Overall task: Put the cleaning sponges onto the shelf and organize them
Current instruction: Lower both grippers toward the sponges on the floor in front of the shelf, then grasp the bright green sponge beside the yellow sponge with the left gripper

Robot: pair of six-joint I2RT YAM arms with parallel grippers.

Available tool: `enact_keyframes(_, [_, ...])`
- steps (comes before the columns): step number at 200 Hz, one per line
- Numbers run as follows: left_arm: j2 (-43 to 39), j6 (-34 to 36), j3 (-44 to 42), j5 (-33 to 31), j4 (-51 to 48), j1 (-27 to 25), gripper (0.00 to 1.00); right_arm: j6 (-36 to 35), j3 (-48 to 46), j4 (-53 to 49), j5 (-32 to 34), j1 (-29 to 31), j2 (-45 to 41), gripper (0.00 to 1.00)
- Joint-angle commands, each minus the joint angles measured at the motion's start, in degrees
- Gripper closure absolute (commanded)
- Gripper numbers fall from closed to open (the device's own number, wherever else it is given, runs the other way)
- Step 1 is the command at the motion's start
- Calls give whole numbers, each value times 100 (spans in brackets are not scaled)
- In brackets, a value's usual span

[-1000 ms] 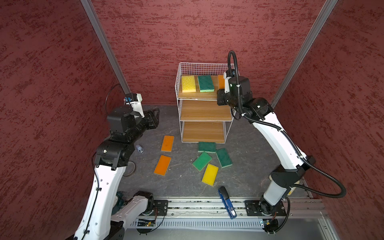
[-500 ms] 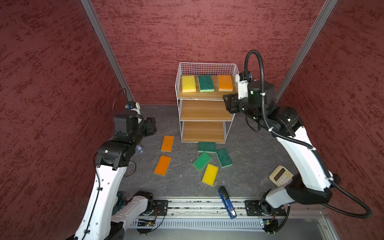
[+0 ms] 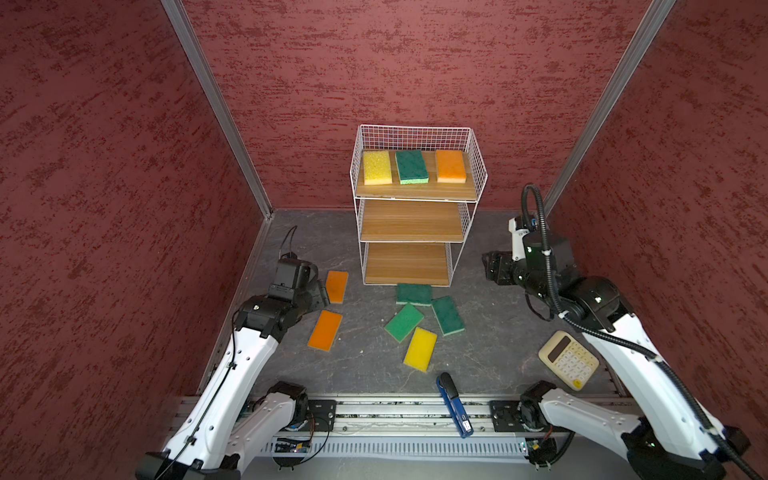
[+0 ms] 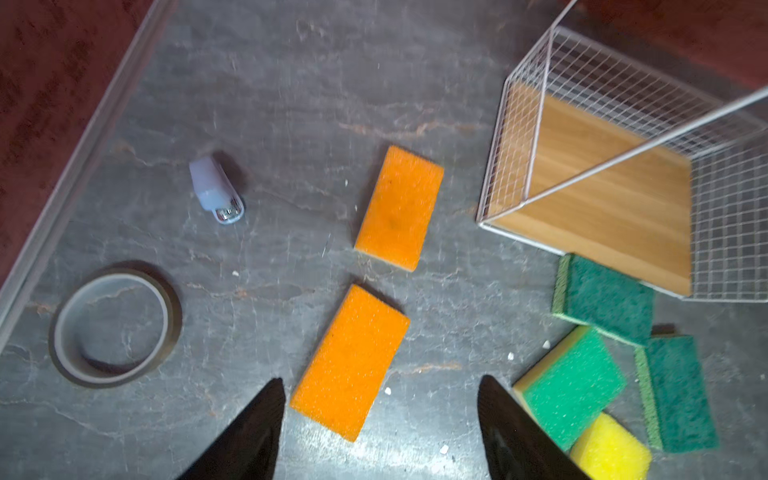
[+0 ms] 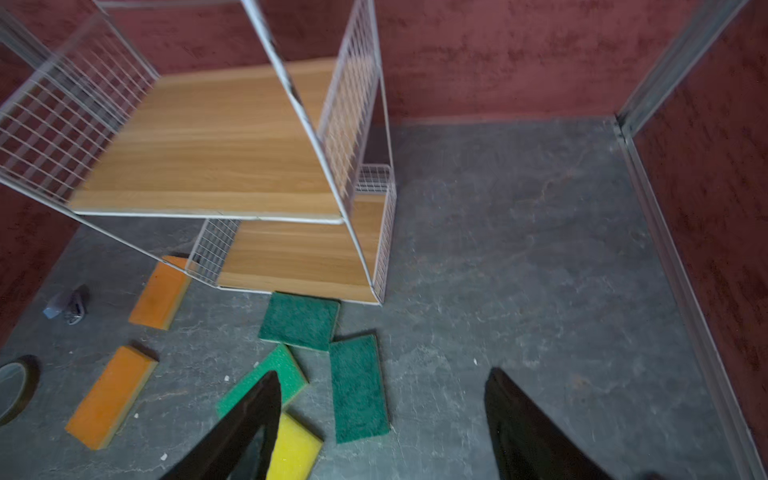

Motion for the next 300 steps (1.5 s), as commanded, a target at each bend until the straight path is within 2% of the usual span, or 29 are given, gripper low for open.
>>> enact_keyframes(1, [66, -353, -344, -195, 324, -186, 24, 307, -646, 398, -685, -298, -228, 20])
enact_keyframes(34, [77, -647, -874, -272, 496, -590, 21, 430, -1530, 810, -1123, -552, -430, 18])
enact_keyframes(62, [-66, -928, -1283, -552, 607, -1332, 20, 546, -2213, 1127, -1456, -668, -506, 18])
enact_keyframes(76, [-102, -968, -1452, -473, 788, -1586, 18, 601, -2575, 1397, -1681, -670, -553, 18])
enact_keyframes(94, [-71, -791, -1644, -373, 1325, -2196, 13, 736, -3058, 1850, -1907, -670, -708, 17])
enact_keyframes(118, [230, -216, -1786, -318, 2130, -3157, 12, 875, -3462, 2147, -2055, -668, -855, 16])
enact_keyframes(141, [832, 145, -1836, -235, 2718, -3642, 10, 933, -3610, 2223, -2091, -668, -901, 15])
enact_keyframes(200, [1904, 695, -1842, -95, 3870, -3891, 8, 978, -3876, 2252, -2100, -669, -948, 15])
enact_keyframes(245, [2309, 1161, -1781, 138, 4099, -3889, 5, 1013, -3875, 2324, -2099, -668, -928, 15])
enact_keyframes(261, [2443, 1309, -1731, 261, 4164, -3888, 0, 1022, -3877, 2339, -2099, -668, -900, 14])
enact_keyframes(300, [2781, 1587, -1594, 195, 4072, -3896, 0, 1058, -3910, 2287, -2083, -667, -937, 15])
